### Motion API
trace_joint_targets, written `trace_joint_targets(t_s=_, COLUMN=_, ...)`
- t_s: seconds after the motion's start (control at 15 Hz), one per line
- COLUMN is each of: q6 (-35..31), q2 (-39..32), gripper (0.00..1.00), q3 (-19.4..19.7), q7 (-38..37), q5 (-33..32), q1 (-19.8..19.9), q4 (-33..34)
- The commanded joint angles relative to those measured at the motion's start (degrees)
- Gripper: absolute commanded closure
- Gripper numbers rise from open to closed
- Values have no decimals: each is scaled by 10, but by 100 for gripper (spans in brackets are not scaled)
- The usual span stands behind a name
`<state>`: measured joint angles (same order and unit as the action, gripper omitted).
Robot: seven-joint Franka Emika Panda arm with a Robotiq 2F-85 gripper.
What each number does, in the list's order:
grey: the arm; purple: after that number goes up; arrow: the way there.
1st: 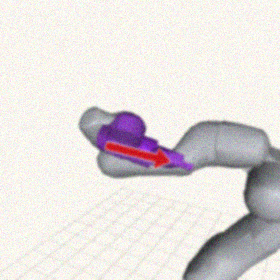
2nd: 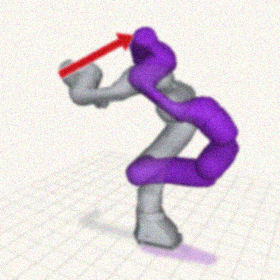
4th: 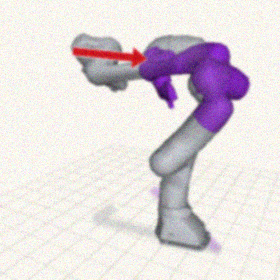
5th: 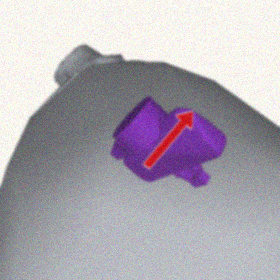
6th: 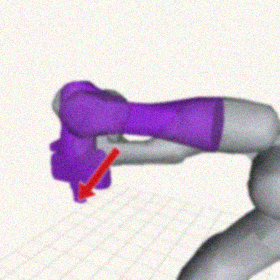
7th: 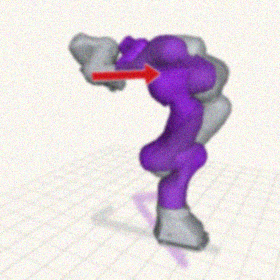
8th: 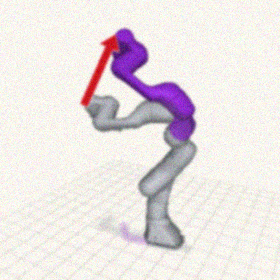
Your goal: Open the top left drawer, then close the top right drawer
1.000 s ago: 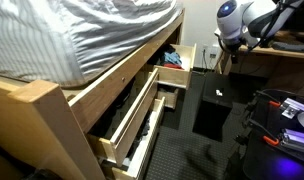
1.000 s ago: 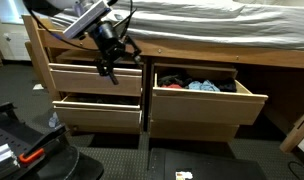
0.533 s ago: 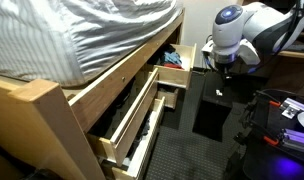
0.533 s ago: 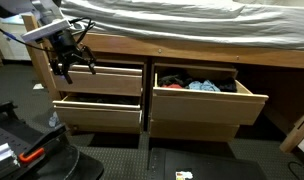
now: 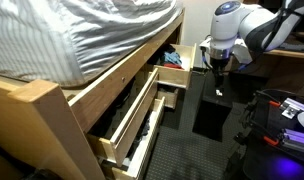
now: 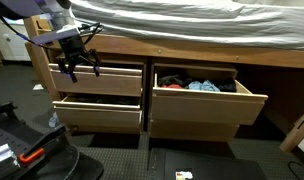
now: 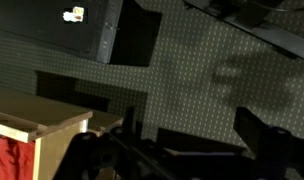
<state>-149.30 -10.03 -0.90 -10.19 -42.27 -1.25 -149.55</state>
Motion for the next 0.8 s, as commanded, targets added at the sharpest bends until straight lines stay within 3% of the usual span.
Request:
trace_joint_targets(t_s=0.0, q6=-116, q2=-105, gripper=0, q3=-9, q7=97, q5=106, q1=19, q4=38)
trace_joint_targets(t_s=0.13, q6=-171, q2=-154, gripper=0, q3=-43, q7=177, q5=207, q1=33, q4=48)
trace_joint_targets(t_s=0.27, q6=-193, q2=-190, gripper=0, q3=-121, q7=259, q5=307, q1=80, q4=52)
trace_joint_targets(t_s=0.33, q6=-173, q2=-151, gripper=0, q3=-53, q7=216, q5=271, q1=20, q4=36)
trace_joint_targets(t_s=0.47, q6=-185, q2=-183, gripper=0, q3=-100, q7=248, q5=311, q1=47, q4=47)
trace_joint_targets(t_s=0.67, q6=-201, q2=-185, gripper=0, q3=-98, q7=242, q5=312, q1=49, q4=50)
trace_joint_targets(t_s=0.73, q6=-239, q2=-211, gripper=0, q3=-180, q7=289, q5=358, q1=132, q4=53)
